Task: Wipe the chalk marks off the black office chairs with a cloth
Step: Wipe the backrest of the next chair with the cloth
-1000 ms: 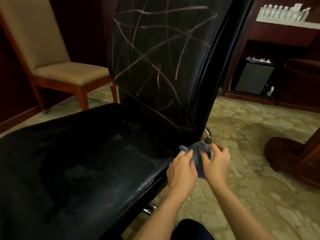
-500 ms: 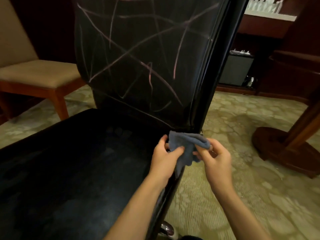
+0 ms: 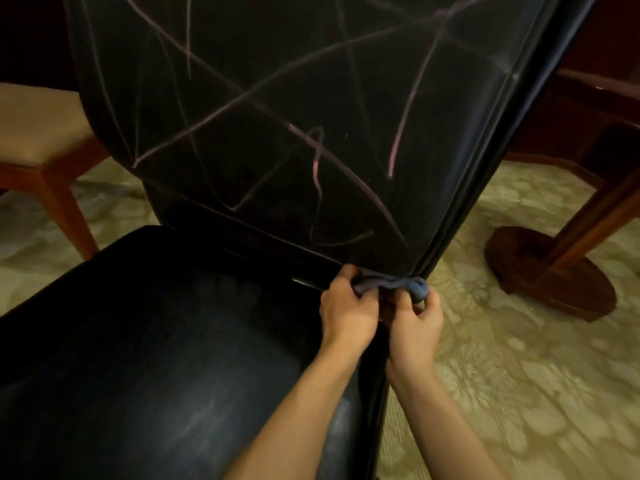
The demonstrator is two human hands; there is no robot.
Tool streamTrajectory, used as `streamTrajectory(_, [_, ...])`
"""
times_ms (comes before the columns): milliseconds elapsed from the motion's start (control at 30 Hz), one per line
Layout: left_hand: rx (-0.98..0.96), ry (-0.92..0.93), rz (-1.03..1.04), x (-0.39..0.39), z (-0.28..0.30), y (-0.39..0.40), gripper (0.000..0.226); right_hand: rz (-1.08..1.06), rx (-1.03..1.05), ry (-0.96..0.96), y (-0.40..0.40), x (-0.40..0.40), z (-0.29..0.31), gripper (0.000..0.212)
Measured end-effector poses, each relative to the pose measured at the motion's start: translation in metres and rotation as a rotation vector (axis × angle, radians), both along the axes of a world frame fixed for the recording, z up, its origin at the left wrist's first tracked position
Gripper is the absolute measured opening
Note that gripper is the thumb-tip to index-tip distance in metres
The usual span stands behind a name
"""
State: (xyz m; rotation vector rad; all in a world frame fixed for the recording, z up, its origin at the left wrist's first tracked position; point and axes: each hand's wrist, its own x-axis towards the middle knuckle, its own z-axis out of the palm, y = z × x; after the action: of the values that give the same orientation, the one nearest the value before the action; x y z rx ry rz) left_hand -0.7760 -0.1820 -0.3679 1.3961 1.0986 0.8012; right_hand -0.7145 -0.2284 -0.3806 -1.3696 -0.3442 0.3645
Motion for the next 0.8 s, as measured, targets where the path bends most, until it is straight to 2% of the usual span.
streamTrajectory(133, [-0.114, -0.169, 0.081, -0.002, 0.002, 0.010, 0.018, -0.098, 0.010, 0.056, 0.024, -0.004, 0.005, 0.009])
streamTrajectory(233, [-0.247, -0.242, 0.154, -0.006, 0.003, 0.030, 0.018, -0.118, -0.011, 0.103, 0.049, -0.012, 0.006, 0.009])
streamTrajectory(400, [-0.354, -0.288, 0.243, -0.032, 0.004, 0.073, 0.017, -0.092, -0.001, 0.175, 0.098, -0.042, 0.003, 0.015])
streamTrajectory(600, [-0.416, -0.420, 0.389, -0.074, -0.002, 0.124, 0.013, 0.054, 0.005, 0.242, 0.145, -0.082, 0.018, 0.017])
streamTrajectory(667, [-0.482, -0.533, 0.466, -0.085, 0.002, 0.134, 0.012, 0.135, -0.001, 0.272, 0.156, -0.095, 0.022, 0.018])
streamTrajectory(800, [-0.516, -0.701, 0.617, -0.129, 0.009, 0.154, 0.025, 0.319, -0.071, 0.280, 0.191, -0.132, 0.020, 0.021])
